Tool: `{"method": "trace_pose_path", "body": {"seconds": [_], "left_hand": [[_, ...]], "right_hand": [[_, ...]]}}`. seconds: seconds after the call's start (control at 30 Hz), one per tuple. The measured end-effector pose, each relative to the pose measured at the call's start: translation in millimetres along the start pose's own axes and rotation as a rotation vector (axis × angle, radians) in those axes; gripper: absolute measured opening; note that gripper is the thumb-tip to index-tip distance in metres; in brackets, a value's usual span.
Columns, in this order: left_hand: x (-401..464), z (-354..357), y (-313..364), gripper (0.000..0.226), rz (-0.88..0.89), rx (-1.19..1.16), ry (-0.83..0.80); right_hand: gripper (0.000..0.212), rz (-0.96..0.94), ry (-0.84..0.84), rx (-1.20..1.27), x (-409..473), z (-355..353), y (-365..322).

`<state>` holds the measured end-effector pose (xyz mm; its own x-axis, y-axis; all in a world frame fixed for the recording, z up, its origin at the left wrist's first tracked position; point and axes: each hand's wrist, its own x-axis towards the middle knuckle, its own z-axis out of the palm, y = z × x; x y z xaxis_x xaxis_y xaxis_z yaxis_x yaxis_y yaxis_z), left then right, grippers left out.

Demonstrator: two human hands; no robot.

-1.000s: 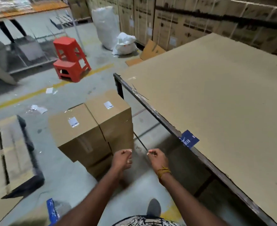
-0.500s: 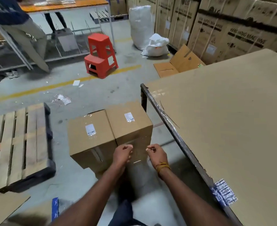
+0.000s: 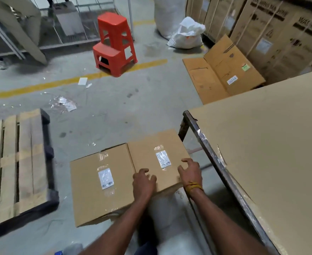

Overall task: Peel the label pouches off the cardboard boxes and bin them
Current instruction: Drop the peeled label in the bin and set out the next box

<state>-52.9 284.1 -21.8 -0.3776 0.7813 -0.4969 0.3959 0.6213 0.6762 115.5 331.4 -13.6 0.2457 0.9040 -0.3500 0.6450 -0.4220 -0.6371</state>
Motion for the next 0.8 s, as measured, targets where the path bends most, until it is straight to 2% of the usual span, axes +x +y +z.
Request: {"method": "trace_pose_path", "body": {"seconds": [0.13, 0.23, 0.37, 0.63, 0.8], "left_hand": [[21.9, 6.1, 4.9, 0.045, 0.032, 0.136, 0.057], [27.2, 11.4, 4.9, 0.052, -0.005, 0.132, 0.090], [29.7, 17.6, 2.1, 0.059, -0.002, 0.090, 0.110], [46.4, 20.0, 15.5, 0.057, -0.125, -0.043, 0.176], [34.4, 26.4, 19.7, 0.064, -0.057, -0.079, 0.198]], "right_hand": [[0.055, 0.004, -0.032, -0.085, 40.2, 21.1, -0.7], [0.071, 0.083, -0.156, -0.284, 60.5, 31.3, 10.0], [0.084, 0.095, -0.193, -0.380, 73.8, 32.8, 25.7], [0.096, 0.136, -0.208, -0.259, 82.6, 26.5, 30.3], [0.095, 0.168, -0.237, -0.175, 91.9, 16.0, 35.0]]}}
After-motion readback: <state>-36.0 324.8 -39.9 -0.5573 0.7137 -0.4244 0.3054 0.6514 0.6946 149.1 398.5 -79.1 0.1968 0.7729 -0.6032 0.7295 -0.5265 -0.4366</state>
